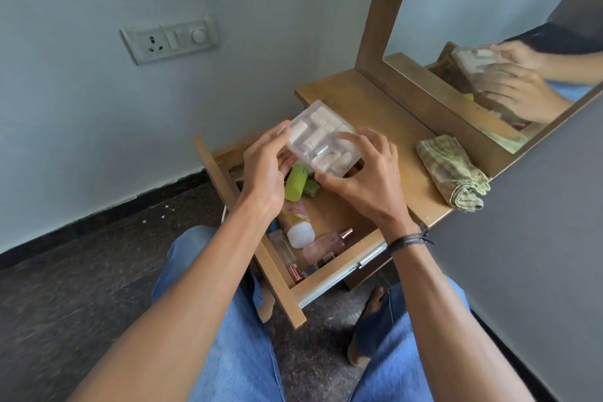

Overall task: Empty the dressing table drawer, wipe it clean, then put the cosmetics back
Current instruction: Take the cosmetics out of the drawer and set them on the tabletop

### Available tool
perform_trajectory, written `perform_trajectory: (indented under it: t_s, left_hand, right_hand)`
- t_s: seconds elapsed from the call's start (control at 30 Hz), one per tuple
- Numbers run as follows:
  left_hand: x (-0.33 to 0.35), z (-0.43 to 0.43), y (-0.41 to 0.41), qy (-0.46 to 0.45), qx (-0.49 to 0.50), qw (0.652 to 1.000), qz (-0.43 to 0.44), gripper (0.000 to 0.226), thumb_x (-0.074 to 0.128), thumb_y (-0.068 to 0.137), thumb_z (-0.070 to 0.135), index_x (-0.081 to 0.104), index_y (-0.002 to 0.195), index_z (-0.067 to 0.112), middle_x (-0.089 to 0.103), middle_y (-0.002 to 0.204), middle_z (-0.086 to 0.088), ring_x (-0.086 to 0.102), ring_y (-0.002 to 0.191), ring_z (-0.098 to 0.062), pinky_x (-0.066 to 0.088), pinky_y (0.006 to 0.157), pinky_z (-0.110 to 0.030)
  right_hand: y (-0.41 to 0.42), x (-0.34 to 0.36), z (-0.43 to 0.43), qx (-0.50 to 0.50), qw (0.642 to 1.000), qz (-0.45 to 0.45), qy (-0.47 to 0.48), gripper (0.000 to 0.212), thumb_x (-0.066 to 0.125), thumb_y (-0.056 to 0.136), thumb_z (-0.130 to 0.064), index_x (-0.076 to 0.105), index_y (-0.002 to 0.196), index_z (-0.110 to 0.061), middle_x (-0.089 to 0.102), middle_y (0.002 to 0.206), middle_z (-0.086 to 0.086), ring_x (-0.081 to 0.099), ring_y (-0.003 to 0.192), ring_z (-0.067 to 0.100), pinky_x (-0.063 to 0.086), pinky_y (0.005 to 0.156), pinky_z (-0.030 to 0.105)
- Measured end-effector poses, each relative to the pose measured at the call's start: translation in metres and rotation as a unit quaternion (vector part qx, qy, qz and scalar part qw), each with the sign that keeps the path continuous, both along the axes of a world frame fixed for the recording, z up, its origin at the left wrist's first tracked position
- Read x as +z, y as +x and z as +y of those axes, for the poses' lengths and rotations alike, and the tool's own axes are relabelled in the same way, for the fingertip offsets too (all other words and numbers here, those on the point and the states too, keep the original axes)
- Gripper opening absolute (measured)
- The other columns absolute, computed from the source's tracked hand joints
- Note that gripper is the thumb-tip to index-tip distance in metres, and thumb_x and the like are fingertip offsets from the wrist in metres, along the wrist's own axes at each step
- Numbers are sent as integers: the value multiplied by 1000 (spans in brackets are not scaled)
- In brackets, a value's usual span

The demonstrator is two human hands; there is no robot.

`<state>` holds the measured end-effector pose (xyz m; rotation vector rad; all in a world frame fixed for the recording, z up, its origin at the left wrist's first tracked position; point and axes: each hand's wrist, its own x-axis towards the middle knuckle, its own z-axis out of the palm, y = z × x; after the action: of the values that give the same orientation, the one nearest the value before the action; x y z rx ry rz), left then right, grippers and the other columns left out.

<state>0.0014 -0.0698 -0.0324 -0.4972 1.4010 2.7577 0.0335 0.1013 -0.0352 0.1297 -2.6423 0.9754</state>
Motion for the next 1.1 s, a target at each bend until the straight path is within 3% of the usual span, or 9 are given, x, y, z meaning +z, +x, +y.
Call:
perform_trajectory:
  t_s: [0.13,0.2,0.3,0.43,0.63,0.77,0.87,1.1]
  left_hand:
    - [4,18,-38,-113,-18,993,42,32,63,94,-2,67,125,3,75,107,-6,74,99,-14,59,92,-32]
    - [4,28,-59,-200,-43,978,46,41,66,93,7,63,134,8,74,114,-2,71,106,-13,56,99,-36]
    - [4,39,-82,-379,-90,920,39,56,67,96,27,50,150,20,60,143,-2,57,130,-17,46,111,-39]
    - [0,44,-98,-531,-100,839,68,58,58,103,34,40,156,18,49,153,-8,40,143,-27,35,119,-42]
    - [-8,46,-111,-604,-97,785,97,57,59,102,32,40,155,18,49,148,-7,32,142,-28,32,116,-39]
    - [-16,52,-129,-636,-80,763,87,57,60,99,41,47,152,25,55,145,-2,25,146,-25,28,117,-47]
    - [-15,62,-140,-665,-72,738,90,56,60,99,43,49,151,24,56,145,0,24,145,-26,25,117,-49]
    - [-9,81,-152,-655,-82,747,83,56,64,99,31,46,152,22,53,147,-4,24,146,-27,24,116,-49]
  right_hand:
    - [-38,5,9,-51,999,3,2,67,82,70,-53,62,131,-32,47,144,2,35,131,23,31,98,29]
    - [-55,5,15,-69,998,-4,-2,66,81,70,-53,62,129,-32,48,140,1,36,128,23,32,96,28]
    - [-75,3,23,-90,996,-15,-20,61,79,71,-56,62,126,-34,49,137,-1,37,126,21,36,99,28]
    - [-95,1,30,-84,995,-37,-42,62,73,67,-62,63,120,-33,48,139,2,35,132,23,38,106,36]
    - [-123,-4,39,-79,994,-59,-40,53,81,74,-46,62,121,-30,46,145,8,35,138,29,32,113,39]
    - [-134,-8,40,-90,993,-62,-49,50,78,82,-45,61,127,-31,31,160,10,25,149,28,25,120,37]
    - [-137,-11,41,-112,991,-49,-53,50,77,85,-49,62,128,-31,31,156,5,28,146,25,29,118,37]
    - [-137,-9,41,-139,988,-45,-41,60,71,91,-49,55,142,-22,29,154,4,26,145,26,33,116,41]
